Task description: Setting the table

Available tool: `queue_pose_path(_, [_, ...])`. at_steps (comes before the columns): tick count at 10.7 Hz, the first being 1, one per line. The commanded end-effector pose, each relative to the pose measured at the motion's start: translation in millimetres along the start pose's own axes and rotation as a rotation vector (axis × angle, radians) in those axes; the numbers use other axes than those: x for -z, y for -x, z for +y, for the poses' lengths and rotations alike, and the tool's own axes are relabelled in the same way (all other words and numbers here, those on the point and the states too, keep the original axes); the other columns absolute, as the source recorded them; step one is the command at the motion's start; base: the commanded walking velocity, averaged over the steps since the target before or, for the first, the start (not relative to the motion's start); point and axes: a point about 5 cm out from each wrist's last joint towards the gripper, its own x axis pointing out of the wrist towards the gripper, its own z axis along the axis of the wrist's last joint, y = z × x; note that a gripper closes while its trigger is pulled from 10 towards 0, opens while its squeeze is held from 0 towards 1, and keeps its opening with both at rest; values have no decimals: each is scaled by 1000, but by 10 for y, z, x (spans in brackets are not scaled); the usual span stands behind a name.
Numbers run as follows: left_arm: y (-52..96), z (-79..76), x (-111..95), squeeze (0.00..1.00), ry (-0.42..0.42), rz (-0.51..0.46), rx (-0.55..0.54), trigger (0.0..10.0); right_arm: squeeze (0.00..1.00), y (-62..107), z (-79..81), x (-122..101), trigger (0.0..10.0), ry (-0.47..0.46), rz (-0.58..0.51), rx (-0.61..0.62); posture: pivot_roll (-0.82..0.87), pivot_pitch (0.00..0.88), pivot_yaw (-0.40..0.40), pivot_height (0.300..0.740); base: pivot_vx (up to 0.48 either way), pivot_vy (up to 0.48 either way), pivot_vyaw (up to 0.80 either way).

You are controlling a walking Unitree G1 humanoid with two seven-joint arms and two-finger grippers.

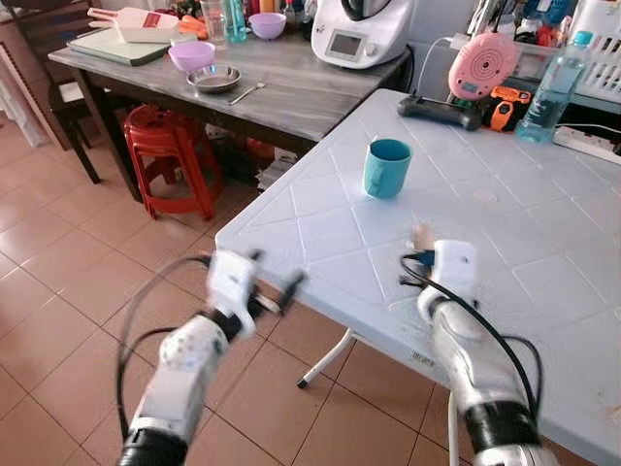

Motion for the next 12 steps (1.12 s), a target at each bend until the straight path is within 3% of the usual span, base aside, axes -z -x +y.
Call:
queue_pose_path(1, [-8, 90, -1, 0, 7, -7, -92, 10000, 0, 67, -89, 4, 0, -21, -10, 50, -11, 32, -1, 740, 0, 0, 0])
queue_pose_path(2, [-13, 203, 18, 0, 11, 14, -214, 10000, 0, 155, -133, -65, 0, -39, -69, 80, -8, 25, -2, 740, 0, 0, 0])
queue_pose_path(3, [-11, 258, 35, 0, 10, 30, -263, 10000, 0, 231, -145, -107, 9647, -33, -108, 97, -8, 22, -4, 740, 0, 0, 0])
queue_pose_path(5, [-37, 279, 30, 0, 15, 11, -275, 10000, 0, 405, -128, -196, 10000, -5, -234, 105, -9, 14, -8, 740, 0, 0, 0])
queue_pose_path(8, [-144, 159, -33, 0, 37, -45, -219, 10000, 0, 416, -160, -224, 10000, 10, -246, 131, -14, 4, -5, 740, 0, 200, -465])
queue_pose_path(12, [-147, 156, -21, 0, 43, -50, -217, 10000, 0, 419, -116, -207, 10000, 9, -243, 112, -12, 7, -7, 740, 0, 341, -800])
